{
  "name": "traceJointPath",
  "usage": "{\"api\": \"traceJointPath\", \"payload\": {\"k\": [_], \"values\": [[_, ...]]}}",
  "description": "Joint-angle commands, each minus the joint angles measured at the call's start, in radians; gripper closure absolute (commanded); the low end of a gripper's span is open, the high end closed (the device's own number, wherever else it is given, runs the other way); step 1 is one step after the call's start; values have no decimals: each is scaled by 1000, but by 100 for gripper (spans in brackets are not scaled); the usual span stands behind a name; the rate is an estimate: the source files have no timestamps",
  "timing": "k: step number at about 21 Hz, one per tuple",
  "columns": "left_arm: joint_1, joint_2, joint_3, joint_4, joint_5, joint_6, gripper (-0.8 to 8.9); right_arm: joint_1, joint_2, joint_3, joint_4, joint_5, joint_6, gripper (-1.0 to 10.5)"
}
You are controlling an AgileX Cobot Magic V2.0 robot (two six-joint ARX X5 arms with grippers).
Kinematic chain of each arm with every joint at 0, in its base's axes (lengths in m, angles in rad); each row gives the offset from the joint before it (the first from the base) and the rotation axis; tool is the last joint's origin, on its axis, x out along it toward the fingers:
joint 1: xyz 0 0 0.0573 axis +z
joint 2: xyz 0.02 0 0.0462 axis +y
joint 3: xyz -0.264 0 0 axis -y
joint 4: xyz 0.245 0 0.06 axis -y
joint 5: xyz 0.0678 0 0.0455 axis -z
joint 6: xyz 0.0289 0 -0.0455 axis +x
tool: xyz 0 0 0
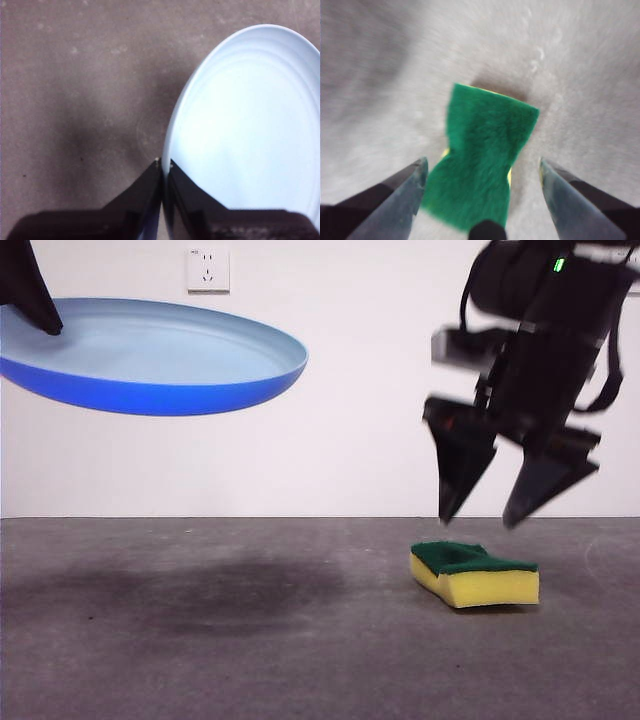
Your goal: Pick up the plate,pick up the cloth,clean the plate with the cloth
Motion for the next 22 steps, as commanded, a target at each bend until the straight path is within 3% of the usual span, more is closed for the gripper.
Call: {"api": "traceJointPath", "payload": {"k": [1,3,10,15,22], "values": [[-10,3,-5,1,3,9,822,0,57,1,19,-2,19,573],[-23,3,-5,2,2,6,822,4,103,1,31,-2,26,590],[-50,7,-6,9,-1,-14,822,7,150,1,41,-1,26,946],[-82,106,-6,37,-111,-16,822,30,108,1,10,-2,37,959],[-155,361,-6,137,-123,-33,822,138,-137,1,-90,-8,129,959]]}}
